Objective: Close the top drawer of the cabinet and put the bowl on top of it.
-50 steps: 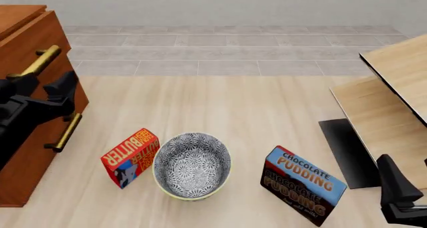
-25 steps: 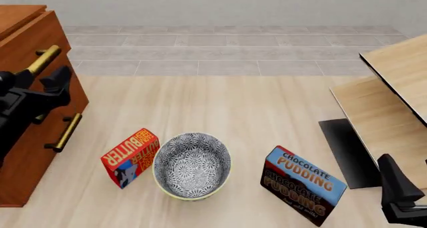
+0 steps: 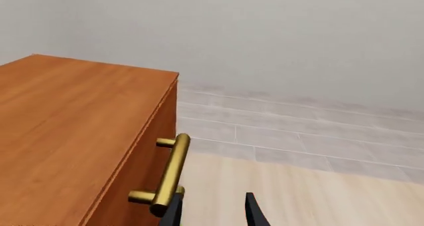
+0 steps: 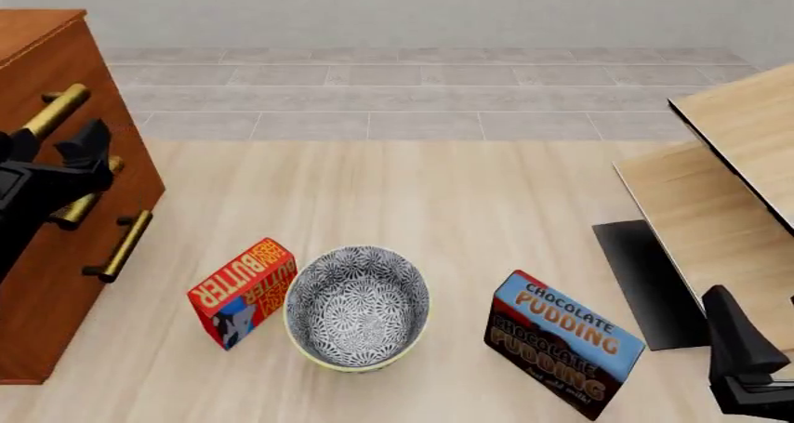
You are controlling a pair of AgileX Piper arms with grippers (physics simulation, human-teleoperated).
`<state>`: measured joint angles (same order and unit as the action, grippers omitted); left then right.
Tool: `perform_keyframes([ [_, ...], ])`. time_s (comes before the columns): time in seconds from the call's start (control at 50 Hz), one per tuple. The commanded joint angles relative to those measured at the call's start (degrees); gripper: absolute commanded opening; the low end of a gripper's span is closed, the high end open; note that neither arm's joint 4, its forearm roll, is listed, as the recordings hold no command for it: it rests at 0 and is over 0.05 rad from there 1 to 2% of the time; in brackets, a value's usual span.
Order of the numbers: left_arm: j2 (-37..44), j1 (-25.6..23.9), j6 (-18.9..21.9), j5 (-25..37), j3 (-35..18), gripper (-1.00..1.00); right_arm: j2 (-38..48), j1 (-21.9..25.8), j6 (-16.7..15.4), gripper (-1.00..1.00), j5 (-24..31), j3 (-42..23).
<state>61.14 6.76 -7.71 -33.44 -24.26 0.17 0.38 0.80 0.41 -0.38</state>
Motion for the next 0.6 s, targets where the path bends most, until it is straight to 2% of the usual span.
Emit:
perform_keyframes([
  [0.02,2.31,4.6,1.62,-0.32,0.55,1.0,0.03,0.0,0.06,1.0,0.04,-0.04],
  [0.38,3.24,12.04,3.43,-1.23,0.71,1.0,0.06,0.1,-0.16,1.0,0.11,-0.04],
  [0.6,2.29,12.28,3.08,-1.06,1.21,1.0,0.05,0.21,-0.59,1.0,0.04,0.09],
])
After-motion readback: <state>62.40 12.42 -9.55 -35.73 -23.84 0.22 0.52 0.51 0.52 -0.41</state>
